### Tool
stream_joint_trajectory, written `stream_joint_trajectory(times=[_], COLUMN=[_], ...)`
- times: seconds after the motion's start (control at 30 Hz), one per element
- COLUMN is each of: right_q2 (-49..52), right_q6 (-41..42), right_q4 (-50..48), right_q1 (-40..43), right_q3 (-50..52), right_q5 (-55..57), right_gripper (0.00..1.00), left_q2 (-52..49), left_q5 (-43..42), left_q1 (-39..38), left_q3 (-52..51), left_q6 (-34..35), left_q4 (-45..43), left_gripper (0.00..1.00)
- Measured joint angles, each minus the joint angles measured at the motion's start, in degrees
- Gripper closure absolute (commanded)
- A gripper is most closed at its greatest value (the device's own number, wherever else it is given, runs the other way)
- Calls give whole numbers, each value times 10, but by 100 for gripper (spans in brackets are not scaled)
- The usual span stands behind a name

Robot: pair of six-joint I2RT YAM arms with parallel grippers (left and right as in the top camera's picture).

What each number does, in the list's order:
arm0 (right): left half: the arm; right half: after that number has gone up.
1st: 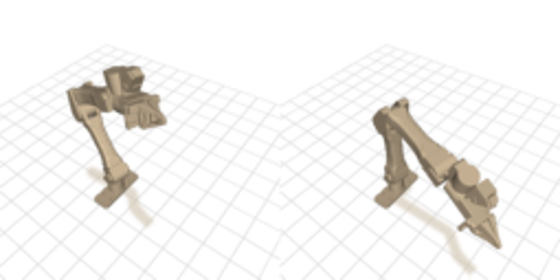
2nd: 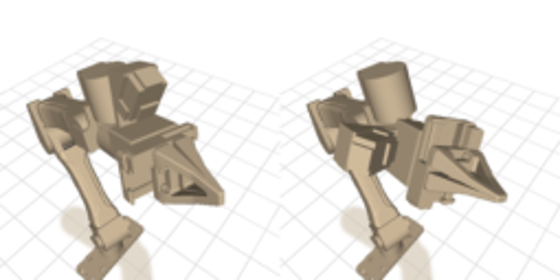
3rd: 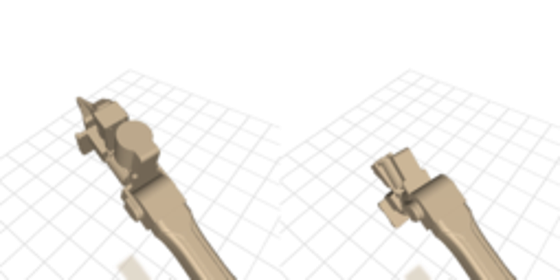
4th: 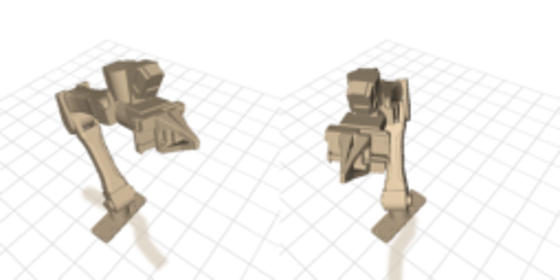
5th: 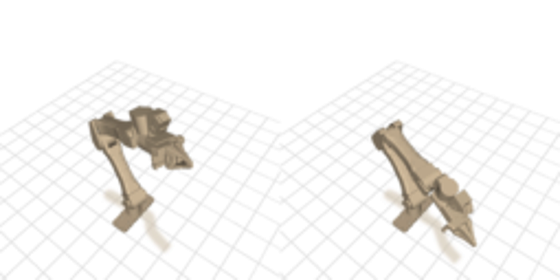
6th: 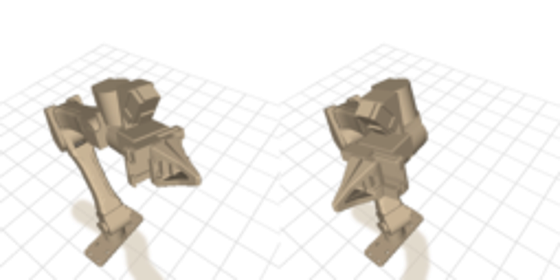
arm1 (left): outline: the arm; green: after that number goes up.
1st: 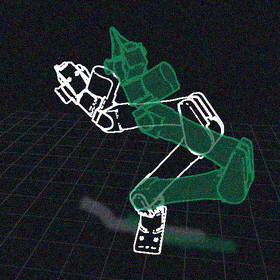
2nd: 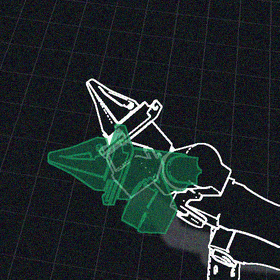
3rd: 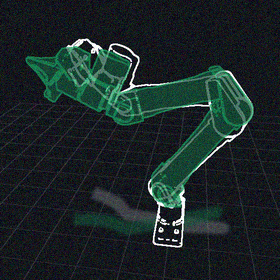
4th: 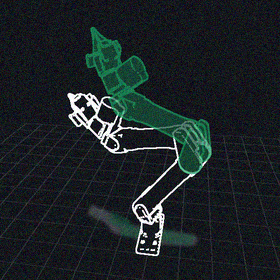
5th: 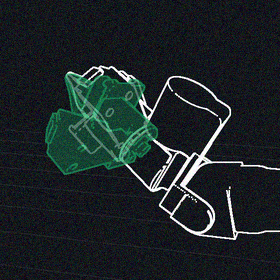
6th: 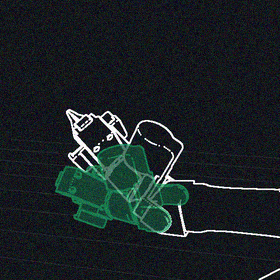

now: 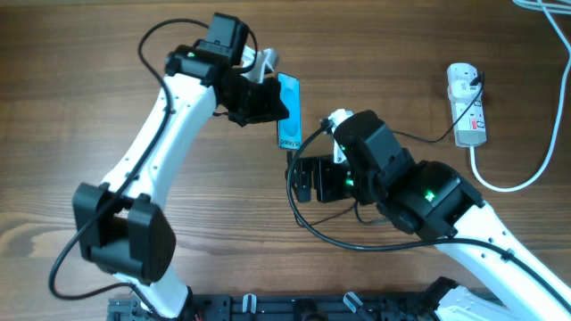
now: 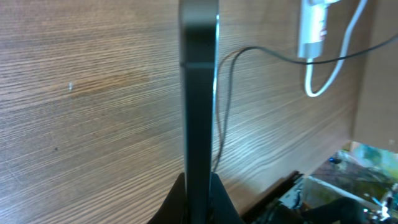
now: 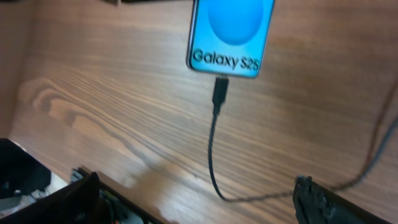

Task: Plug charger to phone and switch on socket
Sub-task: 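Lower the plugged-in phone flat onto the table with both grippers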

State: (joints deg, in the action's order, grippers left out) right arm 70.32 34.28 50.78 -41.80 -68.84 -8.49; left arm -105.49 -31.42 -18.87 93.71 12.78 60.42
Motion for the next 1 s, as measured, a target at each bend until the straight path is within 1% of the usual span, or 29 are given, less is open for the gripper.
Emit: stream_joint_trajectory(times=[0.1,0.23,0.3,0.47,0.7,0.87,1.0], right_q2=[0,0,0,0,0,0,0], right_q6=[8,24,26,26,28,30,30], right_q4=[35,76,88,101,98,96,96], right_q1=[11,76,95,97,97,97,97], right_q3=[0,0,0,0,0,0,0], right_q5=[16,36,39,41,41,41,40], right_gripper=[0,0,0,1,1,0,0], left_q2=[-25,-47,-58,-106,-164,-174,-177], left_q5=[17,27,28,28,-4,-7,-10], left_q1=[-8,-8,-8,-10,-31,-62,-69], left_q3=[0,0,0,0,0,0,0], left_q6=[0,3,9,40,52,54,54], left_q4=[0,-12,-26,-49,-54,-80,-92], left_gripper=[96,96,96,96,96,96,96])
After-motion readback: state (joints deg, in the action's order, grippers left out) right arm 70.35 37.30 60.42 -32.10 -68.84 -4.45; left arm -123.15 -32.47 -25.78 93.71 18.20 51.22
